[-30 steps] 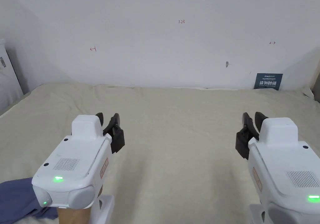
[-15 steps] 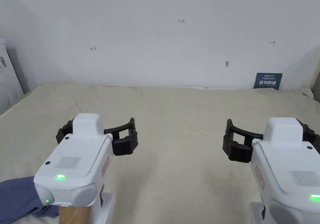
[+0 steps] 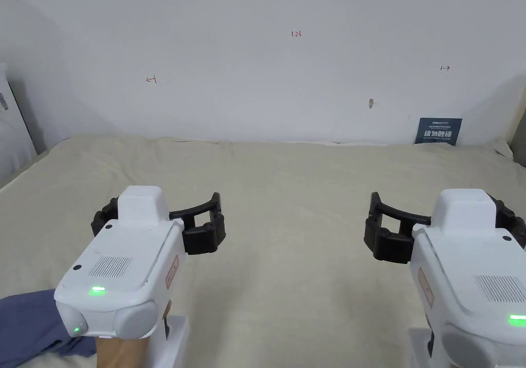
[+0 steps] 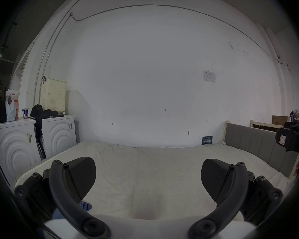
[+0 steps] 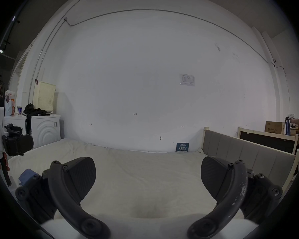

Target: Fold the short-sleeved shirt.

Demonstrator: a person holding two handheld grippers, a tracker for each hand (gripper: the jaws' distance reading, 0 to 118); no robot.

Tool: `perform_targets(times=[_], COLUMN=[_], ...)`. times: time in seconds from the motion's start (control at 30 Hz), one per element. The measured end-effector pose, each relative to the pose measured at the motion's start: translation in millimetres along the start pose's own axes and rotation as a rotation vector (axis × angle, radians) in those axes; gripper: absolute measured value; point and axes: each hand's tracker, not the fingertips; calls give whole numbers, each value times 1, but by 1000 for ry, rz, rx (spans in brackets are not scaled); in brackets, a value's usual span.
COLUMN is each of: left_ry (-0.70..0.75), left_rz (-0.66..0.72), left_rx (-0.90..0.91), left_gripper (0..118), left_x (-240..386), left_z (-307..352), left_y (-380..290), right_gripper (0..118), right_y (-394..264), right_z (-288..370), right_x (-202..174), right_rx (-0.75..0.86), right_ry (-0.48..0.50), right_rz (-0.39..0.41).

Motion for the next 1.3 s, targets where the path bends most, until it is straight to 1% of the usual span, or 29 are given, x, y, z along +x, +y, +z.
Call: perform_targets(times=[1.3], left_ry=[2], left_rz=[6], left_rx=[-7], left_gripper=[118], left_x=[-3], left_z=[-3], left_y=[-2], right_gripper=[118], right_y=[0], right_z=[-5], right_x=[-4], right_rx=[-16], right_ry=[10], right_rz=[7])
